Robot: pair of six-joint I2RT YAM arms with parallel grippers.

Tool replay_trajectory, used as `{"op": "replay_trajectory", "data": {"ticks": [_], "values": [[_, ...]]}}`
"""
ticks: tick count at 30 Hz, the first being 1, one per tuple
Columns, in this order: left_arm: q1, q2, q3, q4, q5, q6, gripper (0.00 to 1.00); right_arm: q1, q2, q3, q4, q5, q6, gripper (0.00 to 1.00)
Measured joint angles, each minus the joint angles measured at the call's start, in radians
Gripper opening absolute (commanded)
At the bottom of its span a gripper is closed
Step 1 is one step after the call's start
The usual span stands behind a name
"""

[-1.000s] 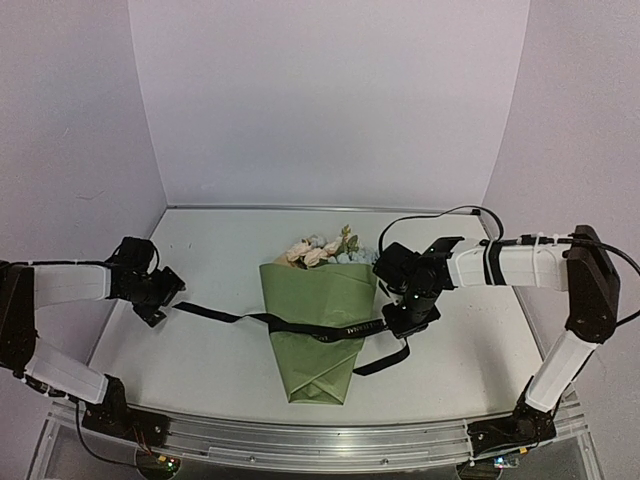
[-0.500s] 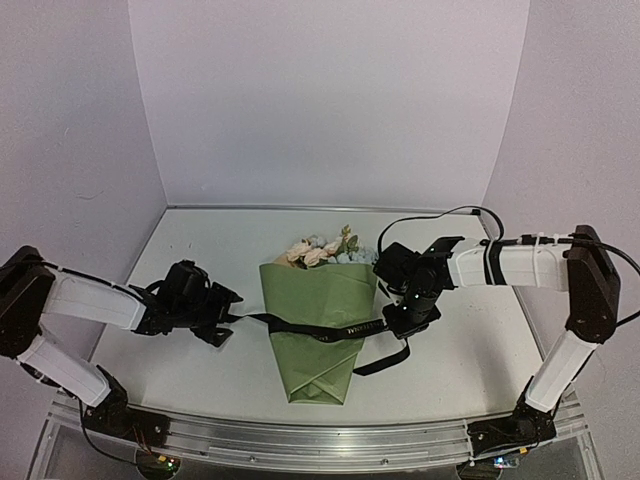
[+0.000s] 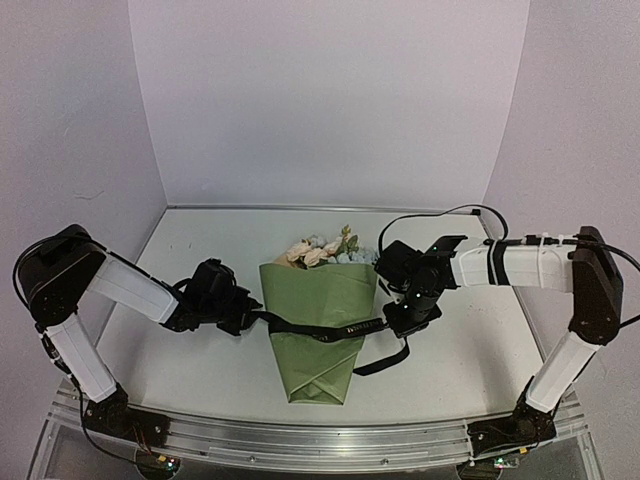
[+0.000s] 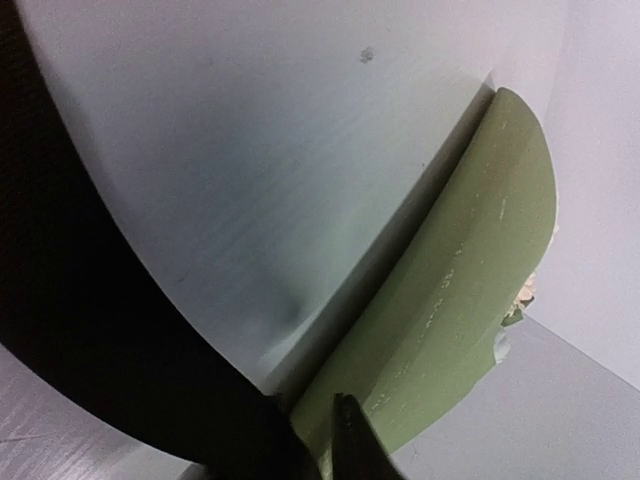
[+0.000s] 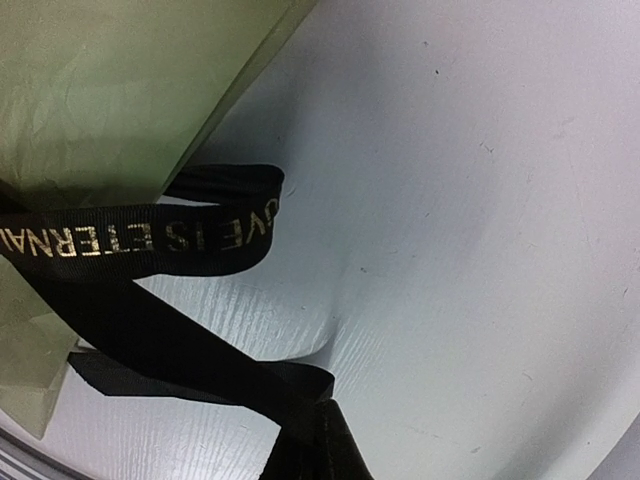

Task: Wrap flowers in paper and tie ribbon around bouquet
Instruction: Pick up the folded bouquet from the right side of the ribbon, then tie the ribbon around the folded bouquet.

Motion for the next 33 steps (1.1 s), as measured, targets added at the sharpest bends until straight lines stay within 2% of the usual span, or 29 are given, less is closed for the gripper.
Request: {"op": "replay_trajectory", "data": {"ticks": [7,11,14,20,23,28,33], "values": [[0.013,-0.003,0.036,-0.089,-0.016,0.114,0.00,0.000,0.004,0.011,-0.008,0.054,0.005,0.00],[0.089,-0.042,0.033,-0.157,-0.006,0.211,0.00,-0.020,0.020,0.038,-0.016,0.115,0.023,0.00],[0.235,-0.124,-0.034,-0.201,0.025,0.302,0.00,-0.091,0.019,0.021,-0.016,0.156,0.064,0.00],[0.721,-0.298,-0.215,-0.292,0.141,0.520,0.00,-0.307,-0.071,-0.160,-0.006,0.190,0.170,0.00],[0.860,-0.333,-0.227,-0.348,0.230,0.605,0.00,-0.378,-0.137,-0.211,-0.002,0.161,0.214,0.00],[0.975,-0.336,-0.227,-0.391,0.333,0.690,0.00,-0.439,-0.189,-0.235,0.025,0.104,0.256,0.00],[1.015,-0.335,-0.227,-0.417,0.391,0.734,0.00,-0.494,-0.226,-0.282,0.039,0.048,0.279,0.00]]}}
